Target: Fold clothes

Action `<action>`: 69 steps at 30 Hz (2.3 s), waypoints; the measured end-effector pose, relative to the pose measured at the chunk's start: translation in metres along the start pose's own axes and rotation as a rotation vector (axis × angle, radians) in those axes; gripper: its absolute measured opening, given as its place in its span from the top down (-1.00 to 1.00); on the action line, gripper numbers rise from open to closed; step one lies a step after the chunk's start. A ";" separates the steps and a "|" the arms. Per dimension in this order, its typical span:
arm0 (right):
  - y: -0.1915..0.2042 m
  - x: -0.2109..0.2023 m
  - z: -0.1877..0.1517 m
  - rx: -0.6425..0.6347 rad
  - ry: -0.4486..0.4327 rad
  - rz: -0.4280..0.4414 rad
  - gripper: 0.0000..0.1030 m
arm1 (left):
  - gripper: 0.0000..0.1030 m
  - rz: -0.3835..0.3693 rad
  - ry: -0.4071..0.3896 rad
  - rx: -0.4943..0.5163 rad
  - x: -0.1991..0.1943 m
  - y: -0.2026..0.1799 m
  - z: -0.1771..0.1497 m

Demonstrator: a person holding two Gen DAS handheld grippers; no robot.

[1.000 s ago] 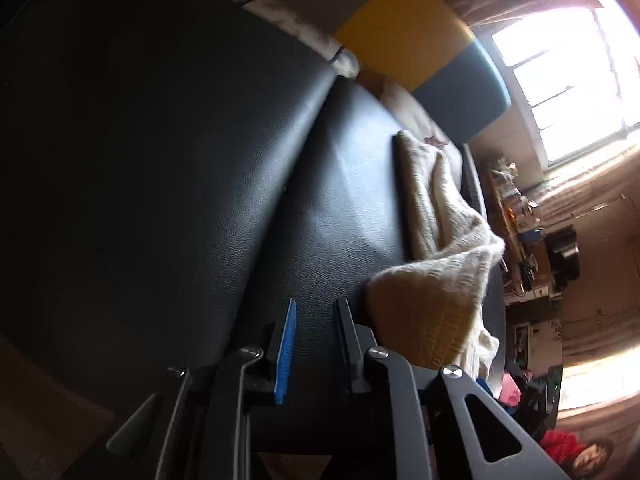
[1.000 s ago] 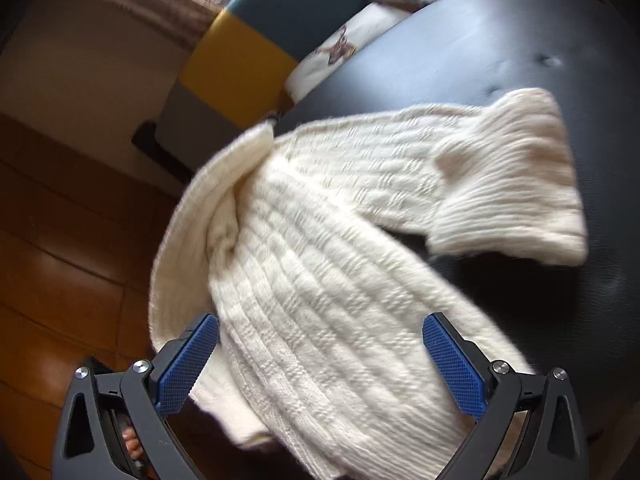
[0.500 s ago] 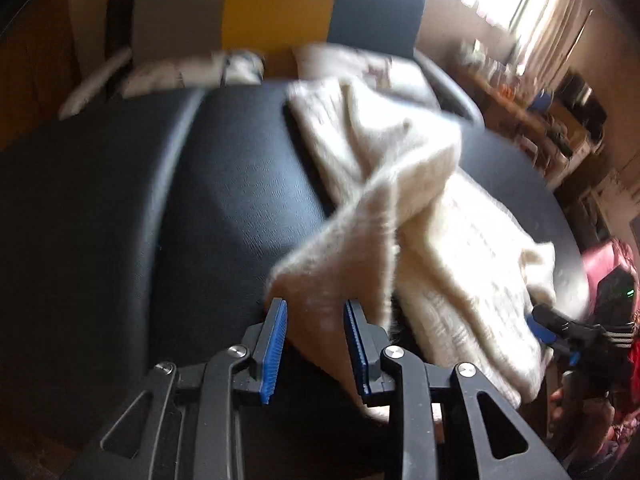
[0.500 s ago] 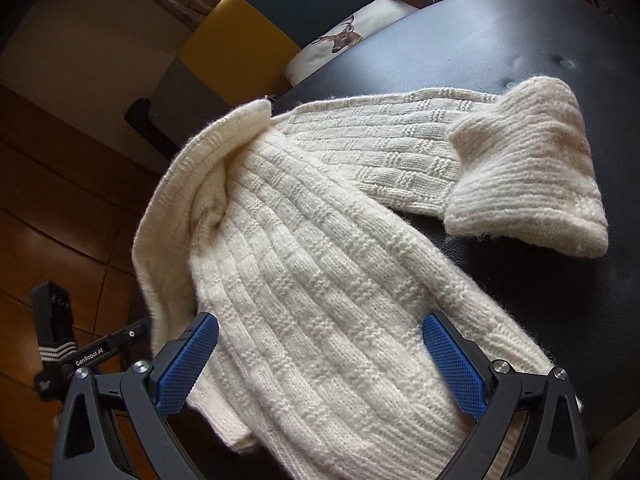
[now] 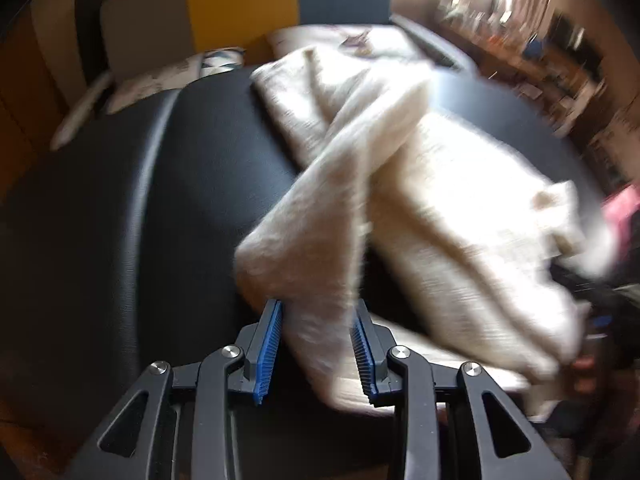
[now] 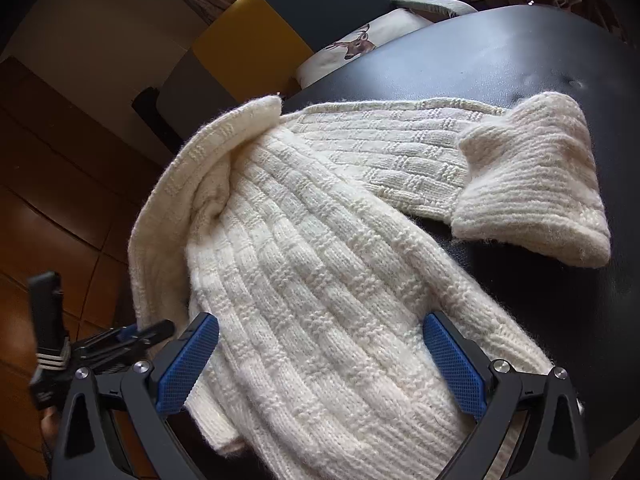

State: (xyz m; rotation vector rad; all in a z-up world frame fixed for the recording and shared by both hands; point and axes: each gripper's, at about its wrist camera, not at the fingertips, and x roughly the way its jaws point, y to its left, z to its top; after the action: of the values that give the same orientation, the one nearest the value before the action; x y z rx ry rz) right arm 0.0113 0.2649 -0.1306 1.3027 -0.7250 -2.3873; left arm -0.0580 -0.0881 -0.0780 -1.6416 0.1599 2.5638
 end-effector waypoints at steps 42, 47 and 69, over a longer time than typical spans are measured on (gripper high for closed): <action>0.030 0.017 0.014 -0.051 0.136 0.047 -1.00 | 0.54 -0.819 0.078 -0.593 -0.034 0.017 -0.054; 0.032 0.013 0.047 -0.064 0.089 0.070 -1.00 | 0.52 -0.797 0.123 -0.649 0.002 0.003 -0.028; -0.036 0.067 0.128 0.225 0.128 0.010 -0.96 | 0.85 -0.785 -0.101 -0.682 0.011 0.040 0.033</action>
State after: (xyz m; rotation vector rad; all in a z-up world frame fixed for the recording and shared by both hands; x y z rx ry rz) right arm -0.1341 0.2966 -0.1388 1.5194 -0.9812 -2.2406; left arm -0.0978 -0.1224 -0.0732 -1.2992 -1.2197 2.1269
